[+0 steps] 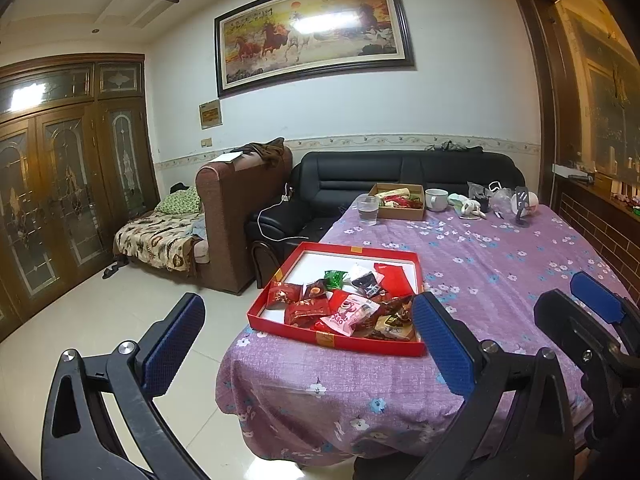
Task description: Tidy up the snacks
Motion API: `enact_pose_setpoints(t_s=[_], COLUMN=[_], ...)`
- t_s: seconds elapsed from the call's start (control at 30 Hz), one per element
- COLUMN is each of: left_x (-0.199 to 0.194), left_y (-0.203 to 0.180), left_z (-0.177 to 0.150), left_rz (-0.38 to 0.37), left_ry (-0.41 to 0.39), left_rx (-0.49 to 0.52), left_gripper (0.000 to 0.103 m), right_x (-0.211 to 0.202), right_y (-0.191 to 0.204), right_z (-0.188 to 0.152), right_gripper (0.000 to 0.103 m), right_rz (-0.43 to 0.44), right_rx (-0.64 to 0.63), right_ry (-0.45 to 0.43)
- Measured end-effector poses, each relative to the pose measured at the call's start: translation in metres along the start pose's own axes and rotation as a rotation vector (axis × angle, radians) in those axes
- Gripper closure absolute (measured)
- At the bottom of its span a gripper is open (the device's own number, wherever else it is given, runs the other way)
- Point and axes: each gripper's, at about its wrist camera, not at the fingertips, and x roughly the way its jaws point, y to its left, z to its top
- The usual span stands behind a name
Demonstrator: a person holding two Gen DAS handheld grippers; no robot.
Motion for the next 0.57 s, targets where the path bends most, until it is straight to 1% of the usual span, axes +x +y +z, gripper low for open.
enact_pose_setpoints(t_s=[0.47,0.57], left_x=[0.0005,0.0069], left_y=[0.0004,-0.0016], left_z=[-0.0022,-0.0042], left_rz=[-0.004,0.008], left_ry=[-0.003,0.006], left_rx=[-0.009,-0.011], left_gripper=[0.0,0.0], right_x=[0.0028,0.0045], right_y=[0.0023,0.0022], right_z=[-0.0006,-0.0005], right_gripper=[0.014,0.014], right_rz=[0.002,0.002], right_rx=[0.001,0.002], right_ry=[0.01,0.013])
